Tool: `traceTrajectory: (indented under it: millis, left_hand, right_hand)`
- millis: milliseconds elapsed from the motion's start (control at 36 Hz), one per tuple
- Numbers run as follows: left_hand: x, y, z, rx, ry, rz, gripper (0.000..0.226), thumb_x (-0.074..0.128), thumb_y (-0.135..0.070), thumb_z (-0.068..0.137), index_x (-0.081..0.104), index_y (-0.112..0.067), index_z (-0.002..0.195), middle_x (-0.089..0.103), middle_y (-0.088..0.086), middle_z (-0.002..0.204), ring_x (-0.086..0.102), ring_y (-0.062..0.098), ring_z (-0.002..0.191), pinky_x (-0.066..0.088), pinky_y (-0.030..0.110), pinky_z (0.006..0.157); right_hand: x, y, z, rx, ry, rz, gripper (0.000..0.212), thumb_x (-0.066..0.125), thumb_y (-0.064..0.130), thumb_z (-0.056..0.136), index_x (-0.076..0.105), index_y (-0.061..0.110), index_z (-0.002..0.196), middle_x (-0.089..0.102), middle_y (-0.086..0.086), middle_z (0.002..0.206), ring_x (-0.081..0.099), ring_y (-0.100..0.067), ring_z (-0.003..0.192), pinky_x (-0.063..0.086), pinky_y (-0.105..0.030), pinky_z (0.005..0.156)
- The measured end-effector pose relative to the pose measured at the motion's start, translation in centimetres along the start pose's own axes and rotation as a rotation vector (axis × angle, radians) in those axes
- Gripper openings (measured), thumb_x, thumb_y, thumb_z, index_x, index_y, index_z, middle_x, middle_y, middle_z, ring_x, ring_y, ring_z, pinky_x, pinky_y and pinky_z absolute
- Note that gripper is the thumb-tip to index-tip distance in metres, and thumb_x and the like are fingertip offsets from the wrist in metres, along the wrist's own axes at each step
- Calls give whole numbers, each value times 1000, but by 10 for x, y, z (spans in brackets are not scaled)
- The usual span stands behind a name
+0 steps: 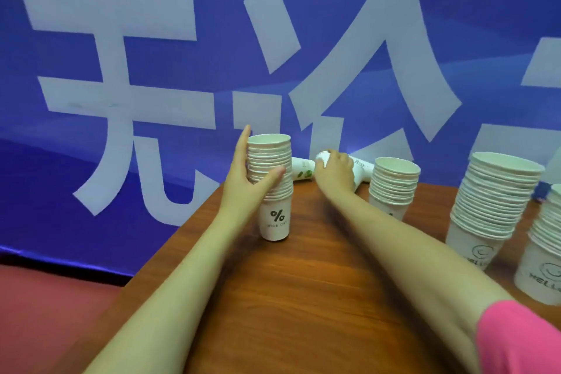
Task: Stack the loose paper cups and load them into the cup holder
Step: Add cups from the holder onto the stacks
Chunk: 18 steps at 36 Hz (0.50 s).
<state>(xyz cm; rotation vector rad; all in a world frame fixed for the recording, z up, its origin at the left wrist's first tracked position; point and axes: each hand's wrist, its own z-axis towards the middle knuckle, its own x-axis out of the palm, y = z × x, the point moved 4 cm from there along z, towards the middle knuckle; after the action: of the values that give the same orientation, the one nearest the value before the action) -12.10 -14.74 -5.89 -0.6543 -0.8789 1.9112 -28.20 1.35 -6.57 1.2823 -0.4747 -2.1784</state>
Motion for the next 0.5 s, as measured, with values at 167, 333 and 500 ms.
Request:
traceTrajectory:
  millis: [167, 333, 500]
  left_hand:
    - [3, 6, 1, 11, 20, -11, 89, 73, -31, 83, 15, -45, 149, 48, -31, 126, 50, -4, 122, 47, 22, 100]
    - [9, 6, 0, 26, 71, -18, 88, 74, -32, 83, 16, -54, 145, 43, -34, 134, 45, 0, 130, 43, 29, 105]
    - [8, 5, 0, 14, 74, -49, 88, 73, -32, 84, 16, -48, 148, 43, -22, 143, 44, 0, 131, 43, 34, 108]
  right_hand:
    - [17, -33, 31, 229, -224, -112, 47, 46, 29, 97, 44, 6, 138, 36, -20, 147, 21, -33, 143, 22, -48, 110]
    - [27, -67, 38, 518, -129, 12, 61, 50, 35, 96, 31, 6, 146, 39, -25, 144, 39, -41, 131, 36, -47, 104]
    - [29, -71, 36, 547, -33, 81, 72, 51, 38, 92, 22, 7, 151, 34, -23, 148, 38, -42, 133, 38, -51, 106]
